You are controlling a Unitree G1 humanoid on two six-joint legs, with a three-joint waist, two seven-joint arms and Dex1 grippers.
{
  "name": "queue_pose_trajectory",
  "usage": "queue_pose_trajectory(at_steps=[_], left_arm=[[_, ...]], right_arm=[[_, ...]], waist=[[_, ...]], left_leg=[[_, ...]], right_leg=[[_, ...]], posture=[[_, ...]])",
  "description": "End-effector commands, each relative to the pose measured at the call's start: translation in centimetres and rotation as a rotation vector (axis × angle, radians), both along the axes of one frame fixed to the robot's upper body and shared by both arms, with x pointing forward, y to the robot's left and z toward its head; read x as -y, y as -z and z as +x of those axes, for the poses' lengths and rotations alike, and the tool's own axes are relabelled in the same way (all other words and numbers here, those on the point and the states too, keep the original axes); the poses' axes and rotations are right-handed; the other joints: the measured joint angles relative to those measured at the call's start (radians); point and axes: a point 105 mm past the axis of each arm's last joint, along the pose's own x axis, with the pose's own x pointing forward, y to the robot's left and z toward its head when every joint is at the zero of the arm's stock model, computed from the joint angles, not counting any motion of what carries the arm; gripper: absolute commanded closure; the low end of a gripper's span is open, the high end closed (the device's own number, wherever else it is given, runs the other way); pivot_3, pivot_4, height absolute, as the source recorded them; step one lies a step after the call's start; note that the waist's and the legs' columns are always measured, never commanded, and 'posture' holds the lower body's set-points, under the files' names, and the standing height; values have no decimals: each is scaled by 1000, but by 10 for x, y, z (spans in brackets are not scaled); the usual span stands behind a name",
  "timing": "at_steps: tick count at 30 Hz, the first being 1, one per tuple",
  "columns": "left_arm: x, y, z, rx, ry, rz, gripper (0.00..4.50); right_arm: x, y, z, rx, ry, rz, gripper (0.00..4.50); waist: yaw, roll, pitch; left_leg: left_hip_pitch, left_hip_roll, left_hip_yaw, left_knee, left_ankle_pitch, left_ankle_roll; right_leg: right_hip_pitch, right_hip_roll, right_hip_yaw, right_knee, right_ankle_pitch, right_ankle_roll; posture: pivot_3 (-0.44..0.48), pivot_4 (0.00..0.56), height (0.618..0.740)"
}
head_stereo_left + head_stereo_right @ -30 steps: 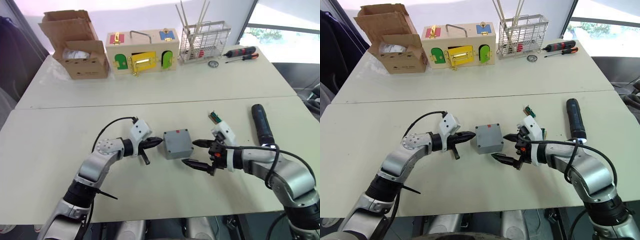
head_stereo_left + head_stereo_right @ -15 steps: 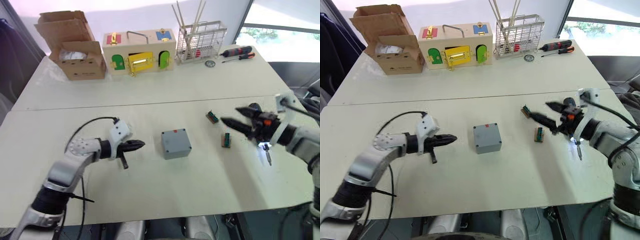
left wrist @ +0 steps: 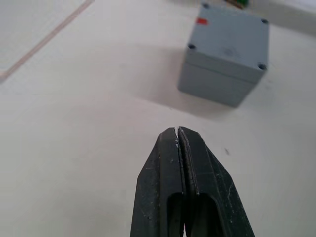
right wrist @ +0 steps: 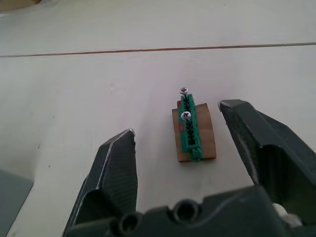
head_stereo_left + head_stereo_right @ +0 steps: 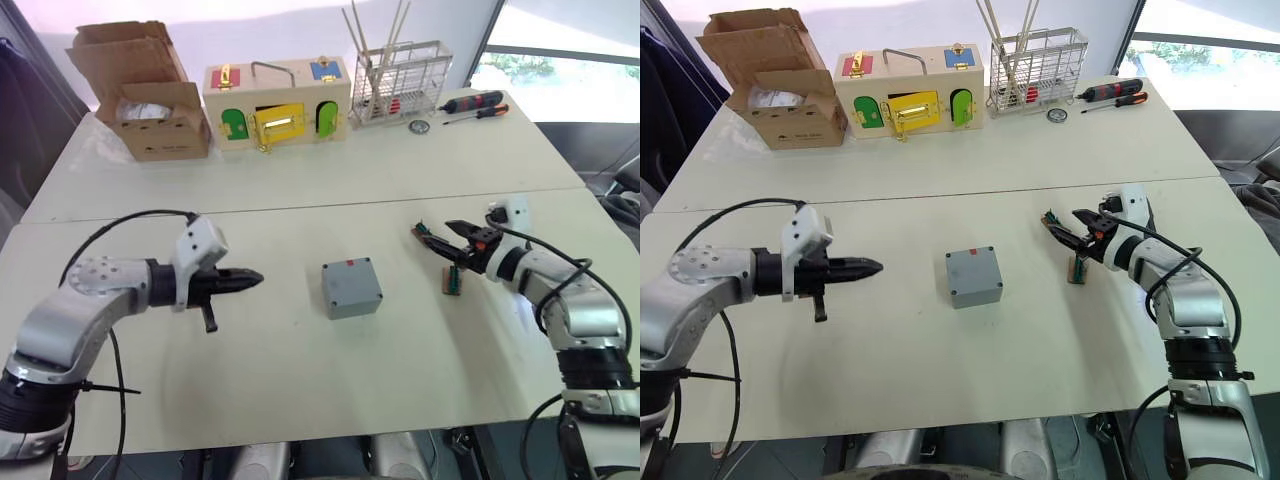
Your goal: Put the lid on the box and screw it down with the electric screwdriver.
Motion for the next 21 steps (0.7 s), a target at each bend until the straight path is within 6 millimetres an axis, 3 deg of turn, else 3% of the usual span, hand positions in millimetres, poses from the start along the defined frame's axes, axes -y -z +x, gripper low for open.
queue_pose_trajectory(at_steps=[1,13,20,21], left_arm=[[7,-19,2,75,14,-37,4500],[49,-21,-4,86,103,-127,4500],[55,-14,-5,61,120,-131,4500],[54,-13,-5,58,119,-125,4500]], right_arm=[[-2,-10,8,58,-7,-1,1366],[-7,-4,13,67,-2,15,1366],[-9,-4,15,75,8,29,1366],[-10,-4,15,78,9,32,1923]], waist=[[-4,0,0],[-5,0,0],[-5,0,0],[-5,0,0]], left_leg=[[0,0,0,0,0,0],[0,0,0,-1,0,-1],[0,0,0,-1,0,-1],[0,0,0,-1,0,-1]], right_leg=[[0,0,0,0,0,0],[-1,0,0,0,0,0],[-1,0,0,0,0,0],[-1,0,0,0,0,0]], posture=[[0,150,739],[0,150,739],[0,150,739],[0,150,739]])
